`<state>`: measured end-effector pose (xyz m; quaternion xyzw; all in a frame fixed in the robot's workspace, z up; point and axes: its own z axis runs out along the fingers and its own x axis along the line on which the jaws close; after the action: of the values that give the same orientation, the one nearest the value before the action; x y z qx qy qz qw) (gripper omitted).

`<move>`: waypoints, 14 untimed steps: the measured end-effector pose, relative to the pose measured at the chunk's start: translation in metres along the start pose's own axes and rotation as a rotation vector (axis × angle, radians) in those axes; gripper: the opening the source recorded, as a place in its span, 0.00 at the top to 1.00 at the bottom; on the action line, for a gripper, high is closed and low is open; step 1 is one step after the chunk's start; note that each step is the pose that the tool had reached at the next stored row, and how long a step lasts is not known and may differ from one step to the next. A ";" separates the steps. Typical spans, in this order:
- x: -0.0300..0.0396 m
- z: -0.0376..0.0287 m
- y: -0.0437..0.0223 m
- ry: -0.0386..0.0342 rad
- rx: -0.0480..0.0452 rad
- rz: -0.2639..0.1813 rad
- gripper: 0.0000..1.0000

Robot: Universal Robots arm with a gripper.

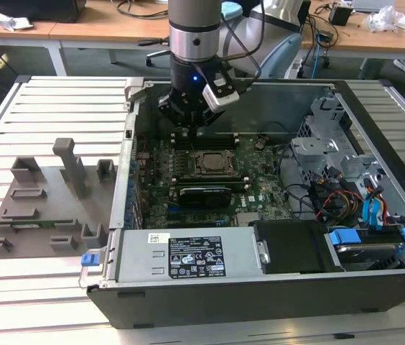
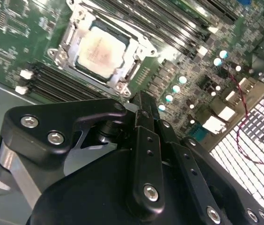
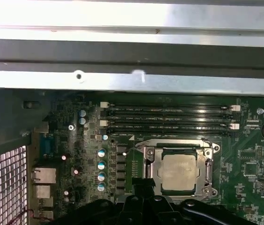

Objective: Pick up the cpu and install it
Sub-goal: 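Install the first cpu locking lever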

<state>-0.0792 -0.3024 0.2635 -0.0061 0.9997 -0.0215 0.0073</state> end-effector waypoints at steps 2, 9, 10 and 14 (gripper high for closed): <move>0.0067 0.0007 0.0013 -0.0002 -0.0001 0.000 0.89; 0.0195 0.0044 0.0197 -0.0001 0.0001 0.000 0.89; 0.0217 0.0046 0.0225 -0.0001 0.0000 0.000 0.89; 0.0252 0.0045 0.0247 -0.0003 -0.0001 0.000 0.89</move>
<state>-0.1046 -0.2782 0.2576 -0.0063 0.9997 -0.0215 0.0074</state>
